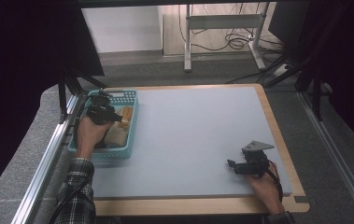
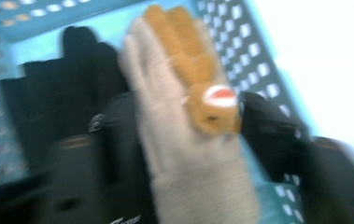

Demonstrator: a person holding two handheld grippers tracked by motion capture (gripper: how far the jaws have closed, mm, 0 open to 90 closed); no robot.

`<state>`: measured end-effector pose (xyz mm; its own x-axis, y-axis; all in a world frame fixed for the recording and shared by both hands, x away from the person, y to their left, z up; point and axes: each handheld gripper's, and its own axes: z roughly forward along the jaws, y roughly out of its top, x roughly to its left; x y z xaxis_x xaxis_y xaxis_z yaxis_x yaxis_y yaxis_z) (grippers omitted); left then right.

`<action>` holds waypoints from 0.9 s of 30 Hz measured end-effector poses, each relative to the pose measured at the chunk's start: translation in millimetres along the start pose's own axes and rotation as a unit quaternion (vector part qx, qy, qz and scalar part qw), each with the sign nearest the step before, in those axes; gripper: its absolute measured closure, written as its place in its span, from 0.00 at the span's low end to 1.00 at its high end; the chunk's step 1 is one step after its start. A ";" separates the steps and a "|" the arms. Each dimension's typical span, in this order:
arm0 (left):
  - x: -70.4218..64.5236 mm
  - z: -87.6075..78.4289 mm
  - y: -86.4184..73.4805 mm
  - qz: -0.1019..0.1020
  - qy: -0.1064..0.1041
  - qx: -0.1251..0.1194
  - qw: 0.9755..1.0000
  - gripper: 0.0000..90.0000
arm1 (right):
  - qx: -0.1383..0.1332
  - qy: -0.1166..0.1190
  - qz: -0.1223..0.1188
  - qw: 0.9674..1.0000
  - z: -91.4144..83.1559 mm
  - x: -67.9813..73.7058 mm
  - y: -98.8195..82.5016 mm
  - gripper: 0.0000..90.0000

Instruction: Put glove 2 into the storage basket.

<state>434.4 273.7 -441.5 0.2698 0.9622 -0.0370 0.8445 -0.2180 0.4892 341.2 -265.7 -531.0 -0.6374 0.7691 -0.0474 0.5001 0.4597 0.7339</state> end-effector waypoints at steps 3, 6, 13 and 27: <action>4.6 12.1 -6.5 0.001 0.042 0.030 0.999 0.79 | 0.000 0.000 0.000 1.000 0.0 0.0 0.0 0.22; 9.9 28.3 -10.1 -0.007 0.046 0.052 0.998 0.92 | 0.000 0.000 0.000 1.000 0.0 0.0 0.0 0.22; -0.8 57.6 -4.8 -0.012 0.008 0.065 0.998 0.98 | 0.000 0.000 0.000 1.000 0.0 -0.1 0.0 0.22; 11.3 34.9 -6.9 -0.025 0.036 -0.006 0.999 0.56 | 0.000 0.000 0.000 1.000 0.0 0.0 0.0 0.21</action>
<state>447.7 280.3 -475.7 0.1935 0.9811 0.0009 0.8498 -0.1681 0.4995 341.2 -265.7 -531.0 -0.6375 0.7690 -0.0472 0.4998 0.4594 0.7343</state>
